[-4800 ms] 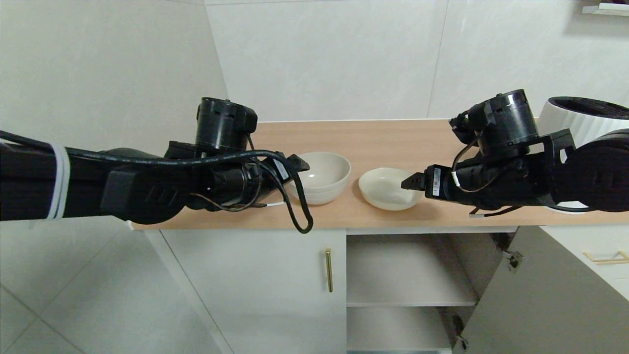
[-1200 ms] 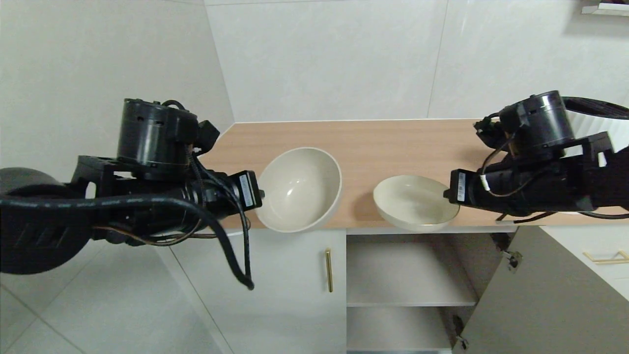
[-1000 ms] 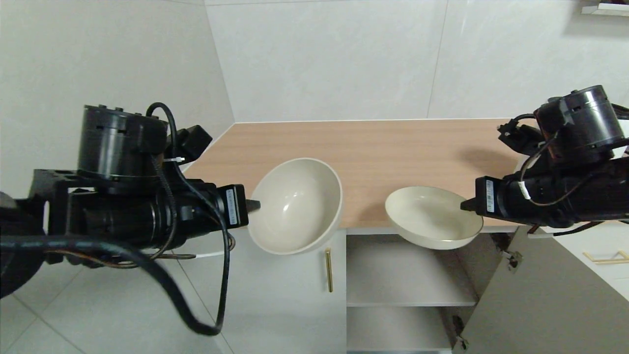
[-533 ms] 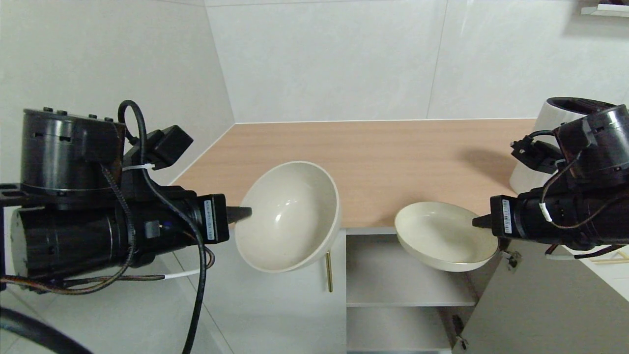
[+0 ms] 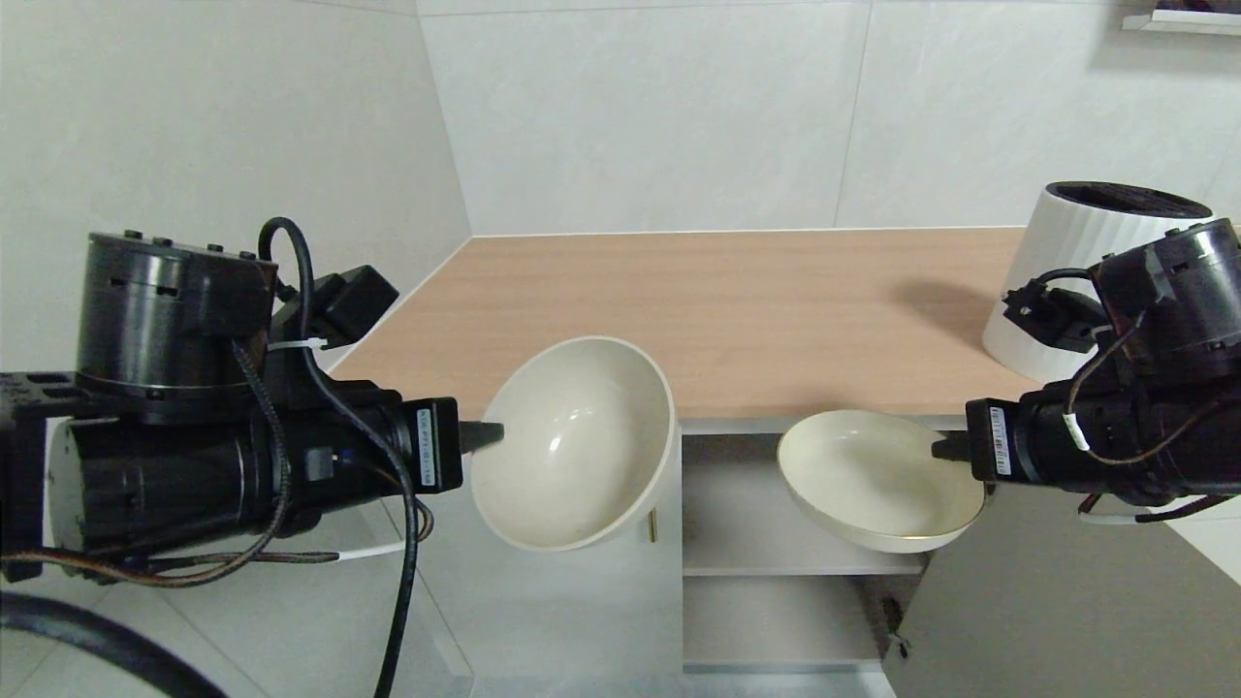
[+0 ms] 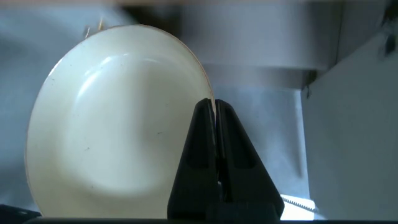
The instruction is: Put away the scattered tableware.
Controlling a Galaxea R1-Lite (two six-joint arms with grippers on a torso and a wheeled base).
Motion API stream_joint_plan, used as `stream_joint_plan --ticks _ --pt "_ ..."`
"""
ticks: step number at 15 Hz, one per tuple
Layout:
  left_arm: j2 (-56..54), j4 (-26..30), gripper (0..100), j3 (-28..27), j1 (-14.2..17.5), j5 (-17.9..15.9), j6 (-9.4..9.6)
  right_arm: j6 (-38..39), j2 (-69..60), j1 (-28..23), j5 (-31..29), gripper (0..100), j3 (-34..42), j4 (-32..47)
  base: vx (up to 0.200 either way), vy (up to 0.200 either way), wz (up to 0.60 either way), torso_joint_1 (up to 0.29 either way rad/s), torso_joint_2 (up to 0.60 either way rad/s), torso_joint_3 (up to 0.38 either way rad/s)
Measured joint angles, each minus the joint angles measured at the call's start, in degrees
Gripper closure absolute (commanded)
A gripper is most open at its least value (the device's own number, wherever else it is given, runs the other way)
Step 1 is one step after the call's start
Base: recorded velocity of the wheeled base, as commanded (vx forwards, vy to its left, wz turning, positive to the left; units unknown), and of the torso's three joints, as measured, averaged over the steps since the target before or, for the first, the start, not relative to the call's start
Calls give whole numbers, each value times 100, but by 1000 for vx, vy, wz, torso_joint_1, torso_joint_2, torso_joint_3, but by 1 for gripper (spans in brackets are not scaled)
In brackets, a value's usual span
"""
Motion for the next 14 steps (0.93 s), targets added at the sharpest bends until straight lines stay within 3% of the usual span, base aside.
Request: stream_joint_plan --ticks 9,14 --pt "306 1 100 -9 5 17 4 -6 132 -4 -12 100 -2 -18 0 0 0 0 0 0" --pt "474 4 100 -17 -17 37 4 -13 206 -2 -12 100 -2 -16 0 0 0 -130 344 201"
